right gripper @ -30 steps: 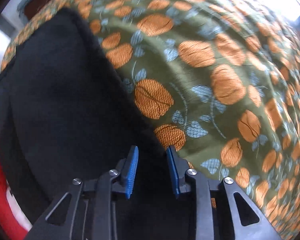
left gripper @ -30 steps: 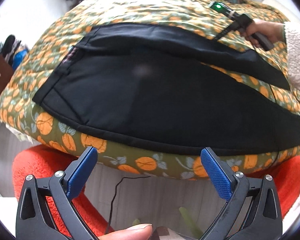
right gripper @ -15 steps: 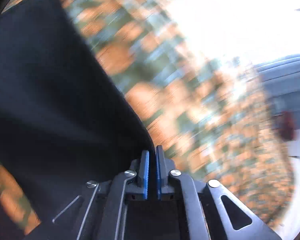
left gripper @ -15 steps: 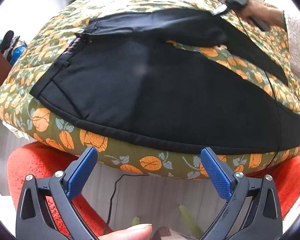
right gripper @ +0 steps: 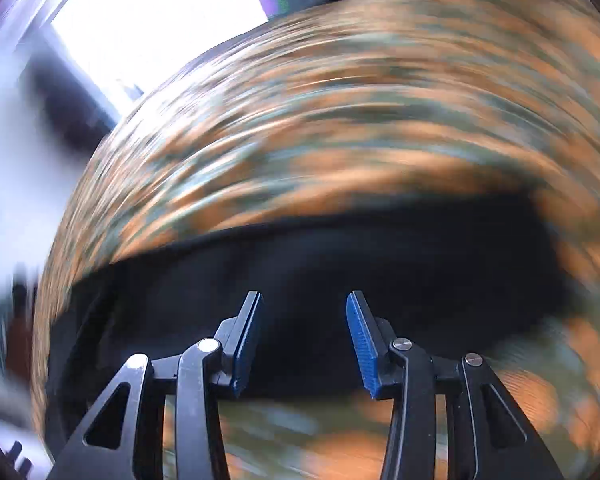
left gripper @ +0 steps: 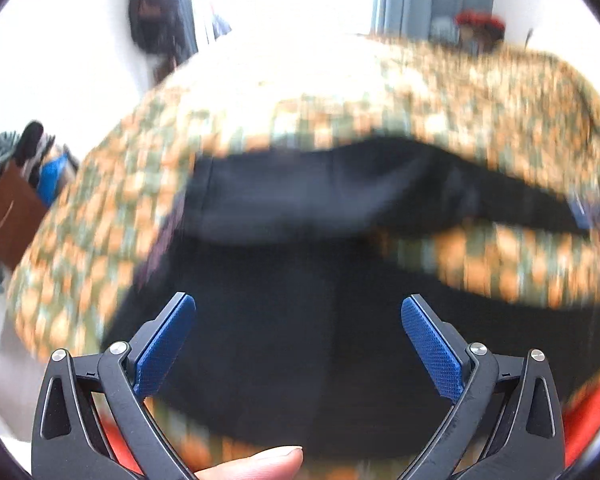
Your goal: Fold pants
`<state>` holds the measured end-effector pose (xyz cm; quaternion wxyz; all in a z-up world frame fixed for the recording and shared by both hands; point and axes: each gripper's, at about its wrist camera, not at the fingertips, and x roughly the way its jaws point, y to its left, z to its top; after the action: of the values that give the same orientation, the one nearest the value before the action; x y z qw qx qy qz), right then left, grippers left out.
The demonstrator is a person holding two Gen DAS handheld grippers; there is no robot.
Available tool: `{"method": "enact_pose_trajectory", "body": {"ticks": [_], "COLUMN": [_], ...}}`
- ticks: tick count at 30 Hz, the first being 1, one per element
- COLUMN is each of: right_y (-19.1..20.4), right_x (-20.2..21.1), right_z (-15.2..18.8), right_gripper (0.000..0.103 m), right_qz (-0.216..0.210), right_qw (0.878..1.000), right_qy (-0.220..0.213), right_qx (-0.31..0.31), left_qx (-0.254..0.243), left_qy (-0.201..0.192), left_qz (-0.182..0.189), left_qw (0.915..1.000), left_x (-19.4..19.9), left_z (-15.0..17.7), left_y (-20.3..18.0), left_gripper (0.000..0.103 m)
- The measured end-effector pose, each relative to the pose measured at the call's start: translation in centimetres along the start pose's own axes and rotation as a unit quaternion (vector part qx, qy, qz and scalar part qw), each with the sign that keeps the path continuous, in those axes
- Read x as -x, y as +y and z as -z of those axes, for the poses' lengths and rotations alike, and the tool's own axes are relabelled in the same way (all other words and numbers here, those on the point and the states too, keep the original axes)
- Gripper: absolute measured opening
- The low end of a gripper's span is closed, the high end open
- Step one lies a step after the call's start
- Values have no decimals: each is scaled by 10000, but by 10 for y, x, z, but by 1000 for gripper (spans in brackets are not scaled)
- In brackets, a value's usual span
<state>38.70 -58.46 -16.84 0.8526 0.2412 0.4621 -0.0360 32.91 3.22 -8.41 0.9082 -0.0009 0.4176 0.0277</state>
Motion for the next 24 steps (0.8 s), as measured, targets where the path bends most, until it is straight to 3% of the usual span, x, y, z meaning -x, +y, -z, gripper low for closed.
{"method": "enact_pose_trajectory", "body": {"ticks": [3,4,6,8,10,11,12,14,16,17,18,19,20,22,24], "right_y": [-96,-124,-158,-172,-174,-169,-157,-138,-125,-125,-130,-131,-138,-126,-105], "right_x": [25,27,20,12,-1,-6,-4,8,8,-3,-12,-21,-16,4,27], "right_z": [10,15,15,12,3,-3,-18,-37,-59,-66,-69,-71,-66,-58,-42], "right_gripper": [45,45,45,45,41,17,7,6,7,12,27,33,43,46,60], "right_qz": [435,391,64,-490,-976,-841,-447,198,1088,1280,1381,1637,1847,1880,1474], "right_qw": [9941,9892,9794,9688,9625,9660,9782,9904,9915,9906,9898,9859,9823,9810,9864], "right_qy": [-6,15,157,-39,-25,36,-40,-389,-545,-361,-125,113,96,-420,-721], "right_qx": [-990,-1413,-2012,-2429,-2530,-2444,-2029,-1311,-470,-321,-317,-323,-306,-228,-102], "left_qx": [188,239,230,59,-138,-172,-186,-171,-231,-260,-285,-295,-305,-400,-516], "left_qy": [-407,-404,-219,42,569,799,1029,1064,1031,1009,993,982,966,800,572], "left_qz": [-141,-184,-428,-654,-804,-803,-803,-739,-687,-736,-777,-803,-851,-1086,-935], "left_qw": [9989,9987,9986,9978,9950,9934,9913,9914,9920,9918,9916,9915,9912,9901,9926], "left_x": [-49,-69,-121,-161,-204,-217,-230,-236,-236,-236,-235,-235,-232,-213,-186], "left_z": [-49,-59,-76,-79,-74,-68,-60,-52,-46,-46,-45,-45,-46,-46,-40], "left_y": [-6,-9,-15,-19,-21,-21,-21,-19,-21,-23,-24,-25,-27,-31,-36], "left_gripper": [103,103,103,103,103,103,103,103,103,103,103,103,103,103,103]}}
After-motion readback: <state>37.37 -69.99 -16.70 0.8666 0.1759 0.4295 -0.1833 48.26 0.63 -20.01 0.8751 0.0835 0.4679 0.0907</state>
